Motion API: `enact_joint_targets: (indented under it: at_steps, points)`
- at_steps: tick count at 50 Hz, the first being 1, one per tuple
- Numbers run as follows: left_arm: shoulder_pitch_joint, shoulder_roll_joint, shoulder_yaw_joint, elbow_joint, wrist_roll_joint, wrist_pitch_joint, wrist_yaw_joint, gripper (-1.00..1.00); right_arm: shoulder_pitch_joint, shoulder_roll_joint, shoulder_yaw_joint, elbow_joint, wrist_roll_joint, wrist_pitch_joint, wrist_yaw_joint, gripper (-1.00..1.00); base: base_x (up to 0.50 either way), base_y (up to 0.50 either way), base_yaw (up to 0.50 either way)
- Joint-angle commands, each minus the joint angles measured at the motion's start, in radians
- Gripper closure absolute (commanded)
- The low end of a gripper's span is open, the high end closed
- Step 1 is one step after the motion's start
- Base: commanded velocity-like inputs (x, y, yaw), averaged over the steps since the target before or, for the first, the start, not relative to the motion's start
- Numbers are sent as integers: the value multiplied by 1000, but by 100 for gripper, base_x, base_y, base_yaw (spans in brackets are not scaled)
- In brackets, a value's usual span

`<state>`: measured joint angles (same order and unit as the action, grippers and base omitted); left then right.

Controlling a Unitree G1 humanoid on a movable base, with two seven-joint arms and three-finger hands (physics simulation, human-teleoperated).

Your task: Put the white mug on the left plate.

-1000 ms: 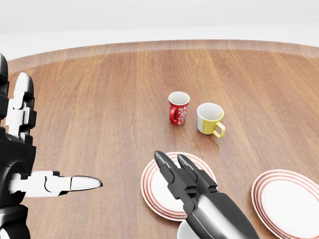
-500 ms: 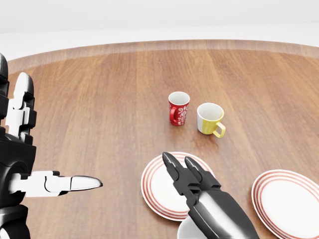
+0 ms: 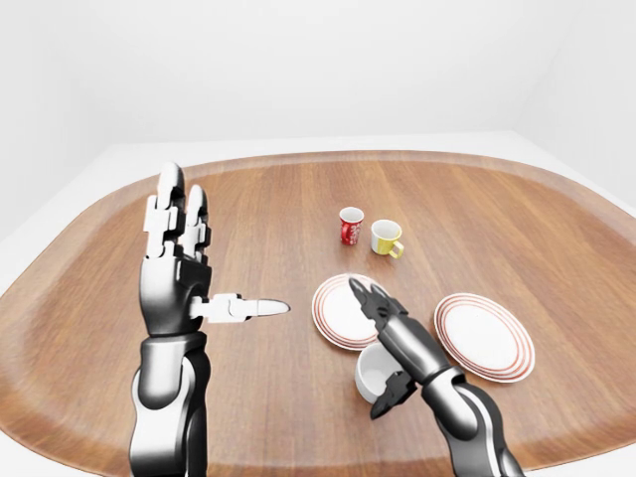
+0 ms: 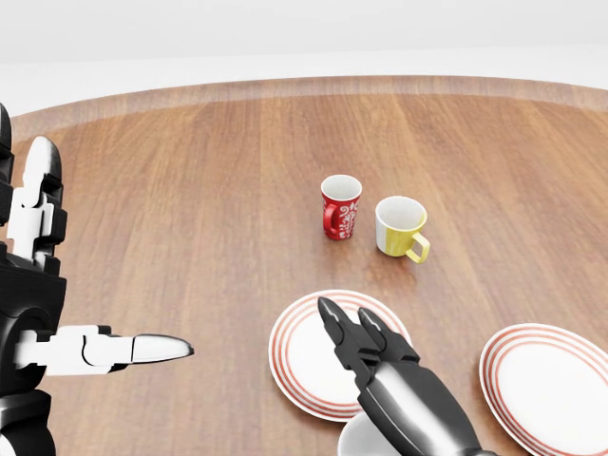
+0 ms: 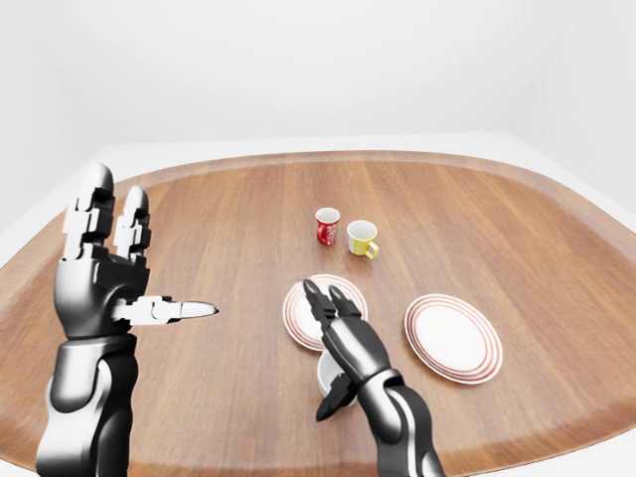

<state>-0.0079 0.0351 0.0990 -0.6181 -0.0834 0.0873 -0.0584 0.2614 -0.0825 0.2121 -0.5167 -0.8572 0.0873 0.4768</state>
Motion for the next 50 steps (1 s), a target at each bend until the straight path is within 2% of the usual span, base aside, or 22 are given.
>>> enact_joint_targets:
  at_steps: [1, 33, 45, 50]
  points:
    - [2, 0, 0, 0, 0, 0, 0, -100, 1, -3, -4, 65, -13, 0, -30, -100, 0, 0, 0]
    - [4, -1, -2, 0, 3, 0, -5, -100, -41, 2, -17, 193, -106, -7, -80, -100, 0, 0, 0]
    - [4, -1, -2, 4, 3, 0, -5, -100, -95, 15, -6, 204, -166, -1, -20, -100, 0, 0, 0]
    - [5, -1, -2, 2, 3, 0, -5, -100, -115, 15, -14, 248, -167, -14, -32, -100, 0, 0, 0]
